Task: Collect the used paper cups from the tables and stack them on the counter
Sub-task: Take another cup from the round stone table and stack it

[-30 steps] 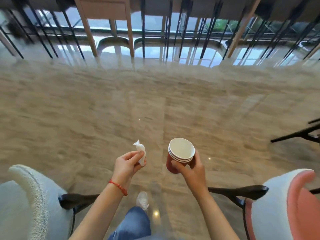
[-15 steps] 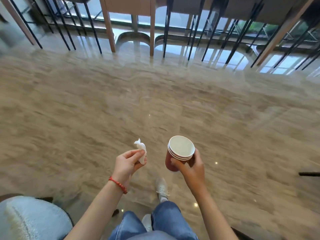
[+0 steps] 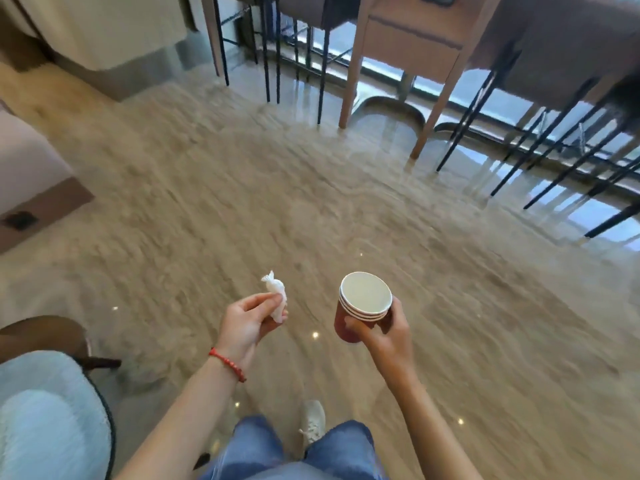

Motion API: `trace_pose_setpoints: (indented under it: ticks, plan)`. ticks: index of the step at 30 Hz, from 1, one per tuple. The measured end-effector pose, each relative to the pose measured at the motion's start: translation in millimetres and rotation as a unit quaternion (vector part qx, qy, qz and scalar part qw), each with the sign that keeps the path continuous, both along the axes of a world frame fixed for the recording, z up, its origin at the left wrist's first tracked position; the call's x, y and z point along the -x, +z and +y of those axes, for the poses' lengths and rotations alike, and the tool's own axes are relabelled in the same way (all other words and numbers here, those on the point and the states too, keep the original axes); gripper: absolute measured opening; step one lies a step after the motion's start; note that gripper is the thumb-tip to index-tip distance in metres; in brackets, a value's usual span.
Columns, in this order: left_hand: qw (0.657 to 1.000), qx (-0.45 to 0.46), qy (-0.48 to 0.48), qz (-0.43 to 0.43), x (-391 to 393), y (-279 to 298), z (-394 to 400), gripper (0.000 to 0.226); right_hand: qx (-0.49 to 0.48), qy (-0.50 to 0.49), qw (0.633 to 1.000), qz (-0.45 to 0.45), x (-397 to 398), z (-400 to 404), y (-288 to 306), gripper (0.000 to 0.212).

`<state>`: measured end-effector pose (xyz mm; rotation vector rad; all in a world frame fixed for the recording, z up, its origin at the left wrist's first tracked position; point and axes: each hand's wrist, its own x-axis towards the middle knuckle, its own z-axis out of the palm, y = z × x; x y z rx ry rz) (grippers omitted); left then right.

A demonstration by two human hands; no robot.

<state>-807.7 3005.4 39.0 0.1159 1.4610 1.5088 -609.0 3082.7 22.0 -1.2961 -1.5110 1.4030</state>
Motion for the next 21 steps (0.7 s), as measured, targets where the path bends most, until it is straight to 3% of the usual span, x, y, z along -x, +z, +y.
trace_pose_setpoints:
  ticks: [12, 21]
  plan:
    - [0.967, 0.019, 0.255, -0.007, 132.2, -10.0, -9.8, 0.009, 0.032, 0.256, 0.966, 0.016, 196.1, 58.1, -13.3, 0.059]
    - [0.937, -0.001, 0.350, -0.005, 305.4, -4.8, -15.8, 0.014, 0.025, 0.320, 0.947, 0.023, 386.7, 77.0, -11.2, 0.058]
